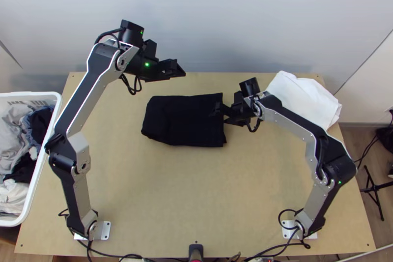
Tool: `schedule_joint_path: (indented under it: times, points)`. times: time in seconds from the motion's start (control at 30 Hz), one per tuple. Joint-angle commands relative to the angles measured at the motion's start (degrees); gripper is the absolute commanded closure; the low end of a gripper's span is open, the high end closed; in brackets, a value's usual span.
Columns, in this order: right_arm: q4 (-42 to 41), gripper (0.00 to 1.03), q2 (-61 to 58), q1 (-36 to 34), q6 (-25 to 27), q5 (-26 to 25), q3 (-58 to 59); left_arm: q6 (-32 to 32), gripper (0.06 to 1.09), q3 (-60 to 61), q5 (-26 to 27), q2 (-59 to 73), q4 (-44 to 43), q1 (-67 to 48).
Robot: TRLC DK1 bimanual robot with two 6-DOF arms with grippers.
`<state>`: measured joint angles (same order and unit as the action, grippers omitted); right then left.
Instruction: Fold the t-shirt
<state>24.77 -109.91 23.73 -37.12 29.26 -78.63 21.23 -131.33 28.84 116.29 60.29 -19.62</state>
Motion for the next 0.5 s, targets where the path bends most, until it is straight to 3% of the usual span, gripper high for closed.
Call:
schedule_joint_path:
  times: [0.0,0.47]
  points:
    - [-6.3,0.04,-3.6,-1.7,-2.2,4.0,1.0,0.0,0.1,0.0,-0.1,0.3,0.0,0.5]
    - [-9.2,0.04,-5.7,-2.5,-1.7,0.2,2.3,-0.1,0.1,-0.1,-0.4,0.9,0.3,1.3]
